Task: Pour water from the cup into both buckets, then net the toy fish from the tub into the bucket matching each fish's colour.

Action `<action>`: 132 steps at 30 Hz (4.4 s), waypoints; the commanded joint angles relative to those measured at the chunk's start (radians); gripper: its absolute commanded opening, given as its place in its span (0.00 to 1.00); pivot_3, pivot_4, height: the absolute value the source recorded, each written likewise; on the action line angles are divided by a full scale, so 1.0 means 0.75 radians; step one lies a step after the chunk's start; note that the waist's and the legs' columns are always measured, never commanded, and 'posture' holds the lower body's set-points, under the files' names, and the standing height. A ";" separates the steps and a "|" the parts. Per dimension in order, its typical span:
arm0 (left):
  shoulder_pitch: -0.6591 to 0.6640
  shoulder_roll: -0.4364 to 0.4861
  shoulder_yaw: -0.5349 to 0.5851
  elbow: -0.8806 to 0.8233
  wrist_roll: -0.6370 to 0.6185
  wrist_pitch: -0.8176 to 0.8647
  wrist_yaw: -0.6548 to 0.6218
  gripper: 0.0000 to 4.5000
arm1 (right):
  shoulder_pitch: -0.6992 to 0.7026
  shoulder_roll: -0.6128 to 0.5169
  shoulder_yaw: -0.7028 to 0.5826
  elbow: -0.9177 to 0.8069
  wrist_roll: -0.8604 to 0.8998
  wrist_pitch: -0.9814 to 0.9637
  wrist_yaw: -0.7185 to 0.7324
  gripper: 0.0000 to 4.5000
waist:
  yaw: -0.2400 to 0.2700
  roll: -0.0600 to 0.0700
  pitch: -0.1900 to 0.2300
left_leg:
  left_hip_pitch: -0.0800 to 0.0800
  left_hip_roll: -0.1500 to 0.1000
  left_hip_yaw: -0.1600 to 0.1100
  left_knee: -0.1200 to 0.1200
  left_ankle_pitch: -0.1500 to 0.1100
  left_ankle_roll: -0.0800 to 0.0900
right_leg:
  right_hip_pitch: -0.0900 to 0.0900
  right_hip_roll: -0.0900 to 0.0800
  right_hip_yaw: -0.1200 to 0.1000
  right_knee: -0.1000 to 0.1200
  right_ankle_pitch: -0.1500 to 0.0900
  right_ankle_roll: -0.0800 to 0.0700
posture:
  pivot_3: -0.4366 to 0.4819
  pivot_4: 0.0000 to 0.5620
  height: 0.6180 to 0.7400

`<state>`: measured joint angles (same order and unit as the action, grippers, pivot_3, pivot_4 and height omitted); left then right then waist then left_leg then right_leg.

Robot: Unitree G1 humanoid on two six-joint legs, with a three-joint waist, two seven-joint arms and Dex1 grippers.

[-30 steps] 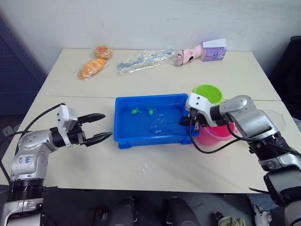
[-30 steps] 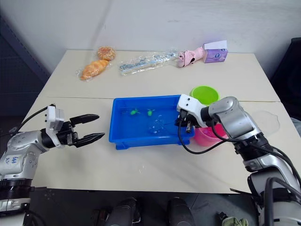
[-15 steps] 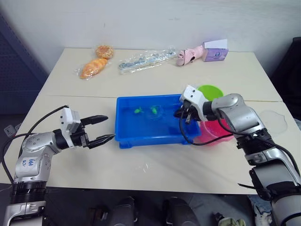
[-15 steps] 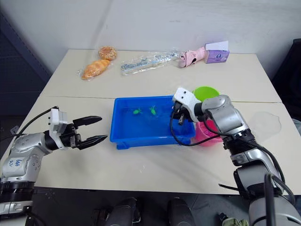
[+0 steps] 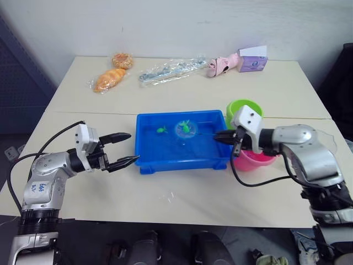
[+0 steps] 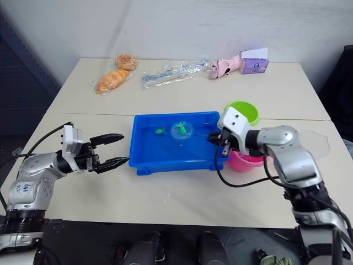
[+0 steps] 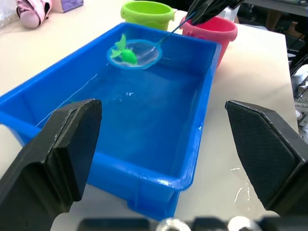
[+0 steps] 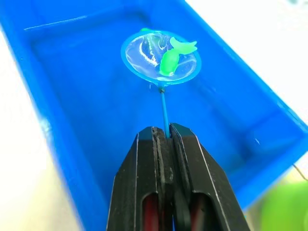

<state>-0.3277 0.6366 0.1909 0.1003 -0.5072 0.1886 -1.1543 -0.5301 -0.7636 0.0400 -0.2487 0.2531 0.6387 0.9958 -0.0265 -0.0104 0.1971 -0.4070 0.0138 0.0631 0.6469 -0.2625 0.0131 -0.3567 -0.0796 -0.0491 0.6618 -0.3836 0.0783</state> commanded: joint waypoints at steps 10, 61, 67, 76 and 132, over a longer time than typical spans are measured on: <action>-0.226 -0.090 -0.112 0.127 0.020 -0.074 -0.087 0.98 | 0.298 -0.290 -0.573 -0.266 0.143 0.121 -0.052 0.00 | 0.002 0.000 0.000 | 0.001 0.000 0.000 0.001 0.000 0.000 | 0.002 0.001 0.000 -0.001 0.000 0.000 | 0.48 0.27 1.00; -0.331 -0.327 -0.217 0.145 0.063 -0.117 -0.026 0.98 | 0.183 -0.641 0.082 0.831 -1.691 -1.566 -1.752 0.00 | -0.002 0.000 0.000 | 0.001 0.000 0.004 0.001 0.004 -0.006 | 0.000 0.003 0.002 0.002 0.000 0.000 | 0.48 0.27 1.00; -0.334 -0.312 -0.206 0.123 0.056 -0.091 -0.010 0.98 | 0.216 -0.576 -0.022 0.741 -1.207 -1.663 -1.496 0.00 | -0.002 0.000 0.000 | 0.001 0.000 0.004 0.001 0.005 -0.006 | 0.000 0.003 0.003 0.002 0.000 0.000 | 0.48 0.27 1.00; -0.218 -0.125 -0.075 0.109 0.019 -0.049 -0.033 0.98 | 0.234 -0.448 0.039 0.165 -0.030 -1.017 -0.491 0.00 | -0.007 0.000 0.000 | 0.002 0.002 0.002 0.002 0.004 -0.004 | 0.002 0.005 0.002 0.002 0.000 0.001 | 0.48 0.27 1.00; -0.114 -0.031 0.065 -0.012 -0.035 -0.024 0.092 0.98 | 0.163 0.098 -0.113 -0.298 -0.078 -0.112 -0.130 0.00 | -0.003 -0.002 0.000 | 0.000 -0.001 0.000 0.000 0.000 0.000 | 0.000 0.000 0.000 0.001 0.000 0.000 | 0.48 0.27 1.00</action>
<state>-0.3949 0.6177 0.2314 0.1134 -0.5098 0.1875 -1.0846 -0.4185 -0.6684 0.0285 -0.4135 0.1579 0.5509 0.9009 -0.0288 -0.0119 0.1969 -0.4066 0.0134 0.0631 0.6470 -0.2626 0.0127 -0.3568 -0.0794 -0.0489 0.6623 -0.3834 0.0784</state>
